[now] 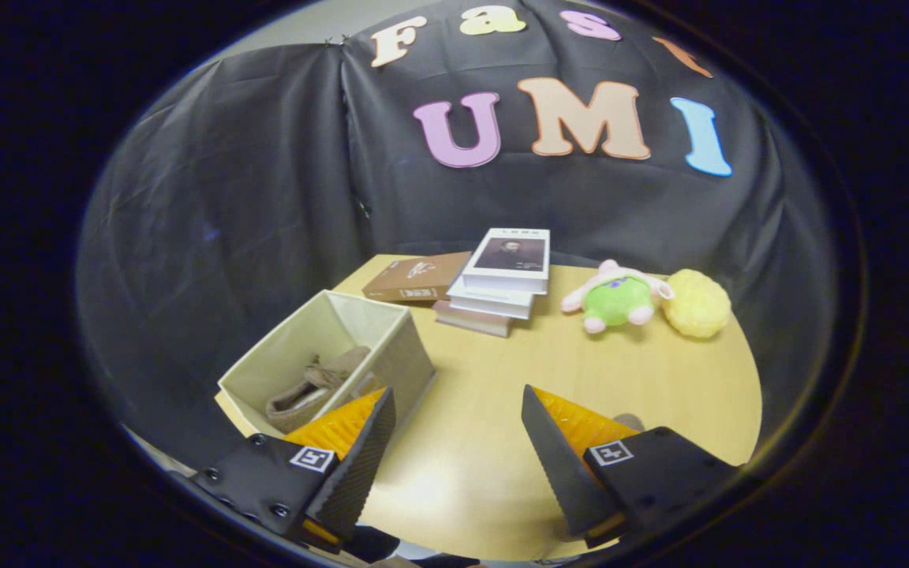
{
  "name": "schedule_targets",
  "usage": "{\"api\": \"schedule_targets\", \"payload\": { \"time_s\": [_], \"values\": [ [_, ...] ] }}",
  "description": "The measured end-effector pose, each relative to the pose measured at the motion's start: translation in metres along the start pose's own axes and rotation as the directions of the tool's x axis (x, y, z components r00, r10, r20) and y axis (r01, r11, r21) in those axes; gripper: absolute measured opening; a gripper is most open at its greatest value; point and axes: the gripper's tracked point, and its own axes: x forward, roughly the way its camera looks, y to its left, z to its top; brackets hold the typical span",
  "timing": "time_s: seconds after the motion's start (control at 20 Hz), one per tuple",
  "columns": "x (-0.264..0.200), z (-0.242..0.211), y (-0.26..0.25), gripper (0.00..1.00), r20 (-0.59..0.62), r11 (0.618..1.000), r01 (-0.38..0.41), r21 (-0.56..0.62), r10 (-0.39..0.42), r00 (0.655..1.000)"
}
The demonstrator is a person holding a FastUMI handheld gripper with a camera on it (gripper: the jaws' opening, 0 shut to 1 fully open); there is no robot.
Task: Open the storage box then place both shoes into the box .Put the left shoe in first, then the right shoe, with the right side of both shoes facing outward in a uniform manner.
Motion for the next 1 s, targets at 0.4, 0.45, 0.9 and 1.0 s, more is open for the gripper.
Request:
{"api": "schedule_targets", "payload": {
  "time_s": [0.4,0.45,0.9,1.0],
  "values": [
    [-0.022,-0.039,-0.104,1.00,-0.056,0.988,0.151,0.028,-0.150,0.987],
    [-0.024,-0.047,-0.116,1.00,-0.069,0.985,0.174,0.019,-0.173,0.983],
    [-0.028,-0.132,-0.180,1.00,-0.214,0.970,0.235,-0.070,-0.244,0.946],
    [-0.021,-0.147,-0.184,1.00,-0.242,0.973,0.220,-0.068,-0.230,0.943]
  ]
}}
